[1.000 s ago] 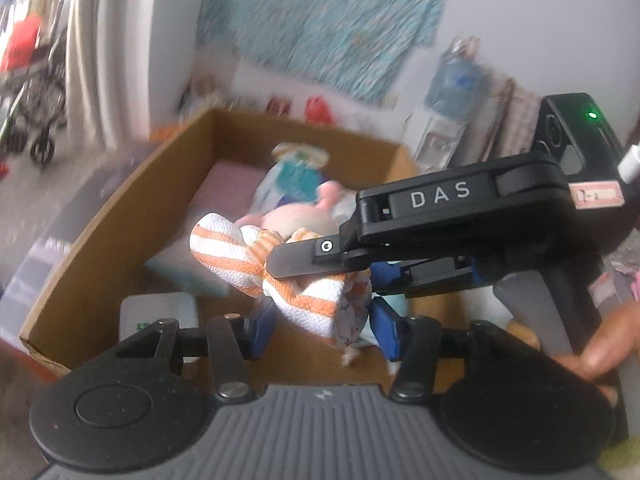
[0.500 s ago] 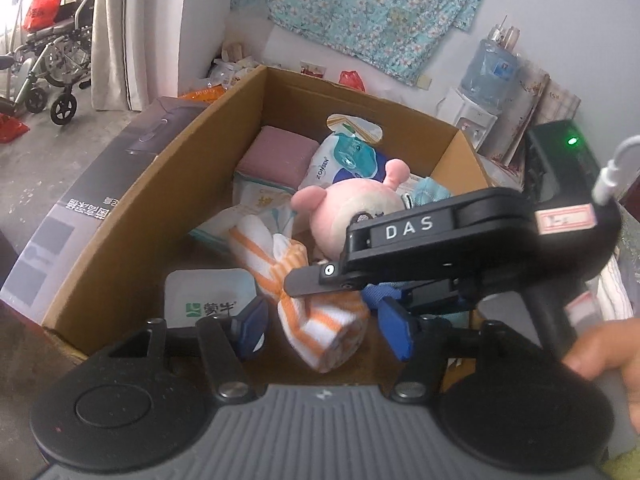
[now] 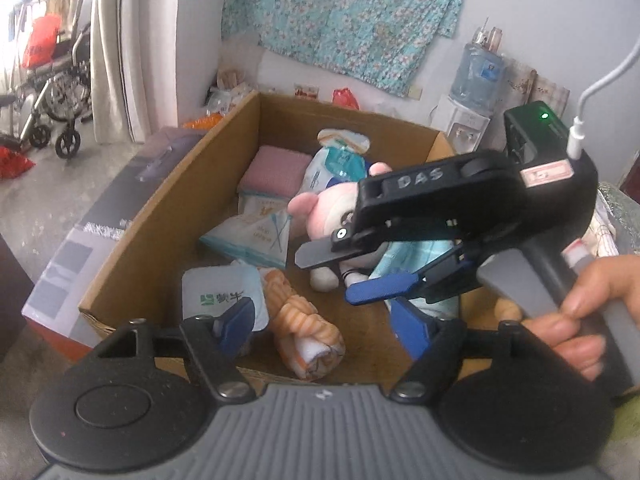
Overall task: Organize soft objects
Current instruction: 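Move both grippers back toward the green scrunchie and gold packet on the bed, then grasp the gold packet with the left gripper while the right gripper grasps the green scrunchie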
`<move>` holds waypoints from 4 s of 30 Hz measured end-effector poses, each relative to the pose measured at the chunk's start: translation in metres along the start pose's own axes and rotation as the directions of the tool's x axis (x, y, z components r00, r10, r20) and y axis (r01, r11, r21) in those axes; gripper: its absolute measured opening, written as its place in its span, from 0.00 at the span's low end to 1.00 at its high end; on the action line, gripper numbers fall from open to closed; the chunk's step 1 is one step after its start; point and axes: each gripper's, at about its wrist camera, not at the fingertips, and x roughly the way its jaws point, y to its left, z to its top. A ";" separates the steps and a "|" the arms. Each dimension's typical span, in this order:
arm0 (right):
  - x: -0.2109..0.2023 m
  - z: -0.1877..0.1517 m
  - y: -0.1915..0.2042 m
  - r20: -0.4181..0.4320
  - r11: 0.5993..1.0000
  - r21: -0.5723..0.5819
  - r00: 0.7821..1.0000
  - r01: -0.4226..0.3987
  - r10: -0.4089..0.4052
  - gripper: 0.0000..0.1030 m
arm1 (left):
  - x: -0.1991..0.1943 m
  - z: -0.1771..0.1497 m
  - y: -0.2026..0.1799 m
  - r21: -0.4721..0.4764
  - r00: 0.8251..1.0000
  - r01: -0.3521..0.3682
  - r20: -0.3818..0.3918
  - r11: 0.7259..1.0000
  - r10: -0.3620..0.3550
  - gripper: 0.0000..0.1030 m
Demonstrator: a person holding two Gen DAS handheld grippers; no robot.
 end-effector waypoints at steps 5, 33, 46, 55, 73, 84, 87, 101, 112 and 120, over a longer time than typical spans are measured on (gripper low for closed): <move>-0.045 -0.018 0.014 0.067 0.990 -0.085 0.990 -0.115 0.121 0.64 | -0.021 -0.005 -0.021 0.052 0.998 0.016 0.064 0.999 -0.020 0.81; -0.346 -0.220 -0.211 0.714 0.989 0.113 0.685 0.096 -0.148 0.81 | 0.012 -0.114 -0.260 0.542 0.911 0.334 0.026 0.771 -0.412 0.91; -0.339 -0.241 -0.258 0.733 0.959 0.234 0.619 0.160 -0.282 0.81 | 0.069 -0.111 -0.306 0.548 0.902 0.379 -0.041 0.746 -0.429 0.62; -0.339 -0.243 -0.269 0.721 0.949 0.275 0.621 0.153 -0.308 0.81 | 0.095 -0.108 -0.331 0.547 0.870 0.466 -0.137 0.696 -0.474 0.61; -0.330 -0.231 -0.265 0.610 0.900 0.220 0.667 0.376 -0.428 0.81 | 0.123 -0.097 -0.361 0.667 0.901 0.408 -0.182 0.624 -0.394 0.79; -0.337 -0.249 -0.280 0.675 0.978 0.144 0.707 0.153 -0.210 0.81 | 0.146 -0.086 -0.386 0.708 0.938 0.343 -0.228 0.618 -0.259 0.83; -0.343 -0.254 -0.280 0.693 0.978 0.147 0.689 0.150 -0.210 0.81 | 0.148 -0.089 -0.391 0.721 0.937 0.347 -0.248 0.600 -0.244 0.83; -0.344 -0.258 -0.273 0.708 0.973 0.133 0.670 0.187 -0.226 0.81 | 0.110 -0.103 -0.369 0.634 0.899 0.437 -0.325 0.638 -0.293 0.83; -0.325 -0.242 -0.267 0.674 0.893 0.166 0.613 0.418 -0.412 0.81 | 0.141 -0.088 -0.373 0.578 0.926 0.374 -0.268 0.725 -0.264 0.78; -0.302 -0.233 -0.264 0.637 0.844 0.140 0.606 0.518 -0.477 0.81 | 0.146 -0.091 -0.367 0.548 0.916 0.398 -0.282 0.735 -0.286 0.53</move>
